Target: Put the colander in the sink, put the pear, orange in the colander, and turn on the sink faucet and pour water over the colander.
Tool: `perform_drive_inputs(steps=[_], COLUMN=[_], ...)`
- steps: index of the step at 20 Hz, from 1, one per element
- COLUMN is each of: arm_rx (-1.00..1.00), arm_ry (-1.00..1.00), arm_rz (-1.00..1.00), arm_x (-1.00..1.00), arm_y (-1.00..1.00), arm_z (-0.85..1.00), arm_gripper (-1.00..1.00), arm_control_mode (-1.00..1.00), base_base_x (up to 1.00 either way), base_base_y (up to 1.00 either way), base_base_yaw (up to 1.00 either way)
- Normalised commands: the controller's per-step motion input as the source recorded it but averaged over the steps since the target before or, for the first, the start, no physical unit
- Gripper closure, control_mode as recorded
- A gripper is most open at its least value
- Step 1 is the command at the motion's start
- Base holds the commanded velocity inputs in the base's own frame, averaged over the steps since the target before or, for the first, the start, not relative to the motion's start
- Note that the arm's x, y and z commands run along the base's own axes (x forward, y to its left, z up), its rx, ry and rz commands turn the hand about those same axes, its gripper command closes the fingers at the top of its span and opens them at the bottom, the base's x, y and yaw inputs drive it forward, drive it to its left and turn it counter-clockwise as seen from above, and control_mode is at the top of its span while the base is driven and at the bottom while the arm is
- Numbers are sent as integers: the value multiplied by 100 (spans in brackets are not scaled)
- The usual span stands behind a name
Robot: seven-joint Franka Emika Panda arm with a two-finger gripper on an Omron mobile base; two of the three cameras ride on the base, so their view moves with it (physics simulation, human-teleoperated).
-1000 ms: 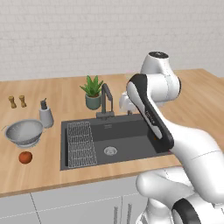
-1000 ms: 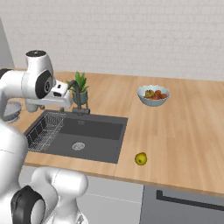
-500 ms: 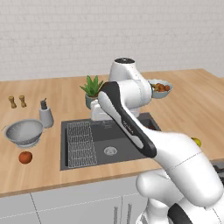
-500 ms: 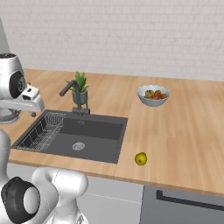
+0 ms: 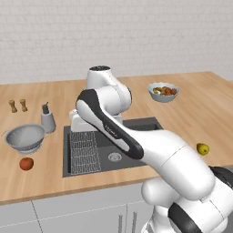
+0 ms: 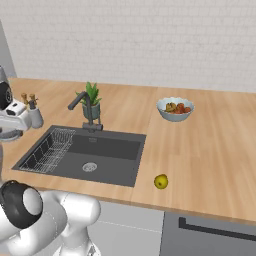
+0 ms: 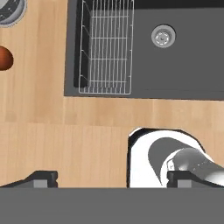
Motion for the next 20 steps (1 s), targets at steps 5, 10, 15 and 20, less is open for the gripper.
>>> perform_drive_inputs(steps=[5,10,15,20], arm_rx=[1,1,0,0], arm_ry=[0,0,0,0], arm_rz=[0,0,-5,-11], arm_x=[0,11,25,60], arm_y=[35,44,28,34], arm_z=[-44,-10,0,0], arm_gripper=[-100,-100,-100,-100], arm_control_mode=[-100,-100,-100,-100], base_base_x=[0,0,0,0], base_base_y=[0,0,0,0], base_base_yaw=[0,0,0,0])
